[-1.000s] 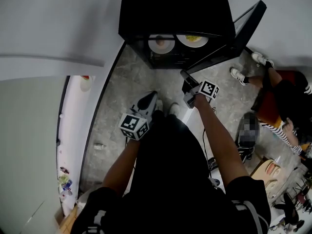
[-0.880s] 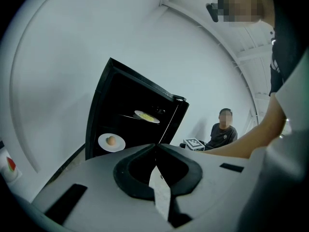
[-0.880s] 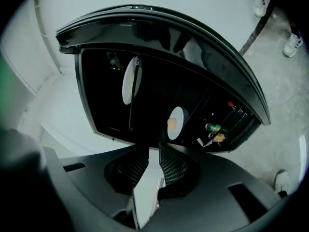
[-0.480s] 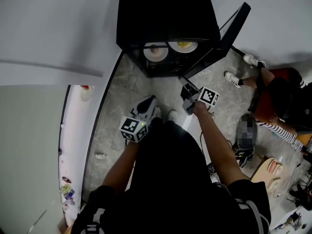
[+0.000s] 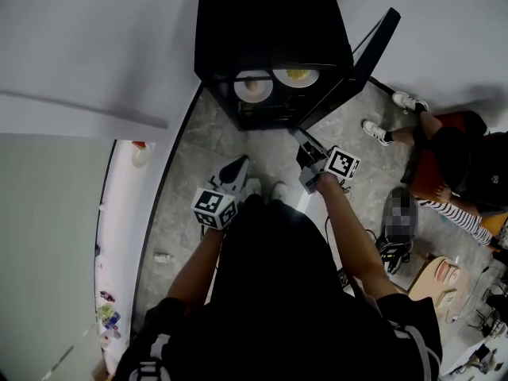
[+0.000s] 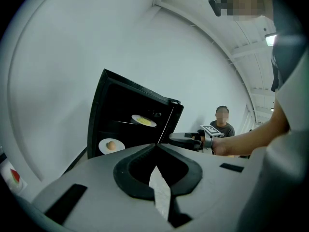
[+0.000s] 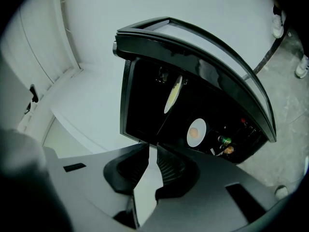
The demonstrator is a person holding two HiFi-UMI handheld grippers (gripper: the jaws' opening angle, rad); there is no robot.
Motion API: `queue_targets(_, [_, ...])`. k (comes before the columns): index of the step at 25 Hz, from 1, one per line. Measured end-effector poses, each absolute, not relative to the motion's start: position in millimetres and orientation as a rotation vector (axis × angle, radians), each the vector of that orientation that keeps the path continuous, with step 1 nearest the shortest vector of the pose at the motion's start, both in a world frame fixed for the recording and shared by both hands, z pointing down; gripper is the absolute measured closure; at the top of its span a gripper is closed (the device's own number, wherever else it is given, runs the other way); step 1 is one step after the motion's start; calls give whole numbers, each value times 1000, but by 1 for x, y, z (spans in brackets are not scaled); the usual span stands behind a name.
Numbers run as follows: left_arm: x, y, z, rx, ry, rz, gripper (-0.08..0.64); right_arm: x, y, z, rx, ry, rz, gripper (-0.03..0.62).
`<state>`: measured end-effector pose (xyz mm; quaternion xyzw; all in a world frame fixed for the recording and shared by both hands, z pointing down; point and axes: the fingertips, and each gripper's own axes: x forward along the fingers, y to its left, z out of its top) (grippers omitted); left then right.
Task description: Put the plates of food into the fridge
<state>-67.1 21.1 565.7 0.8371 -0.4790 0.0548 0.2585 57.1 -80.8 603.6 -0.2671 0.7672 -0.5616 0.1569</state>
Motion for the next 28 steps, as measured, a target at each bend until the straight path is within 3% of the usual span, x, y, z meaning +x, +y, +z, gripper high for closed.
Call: queue_targets(28, [-78, 24, 542, 2320, -1295, 143, 538, 57, -41, 524, -798, 2640, -1213, 565])
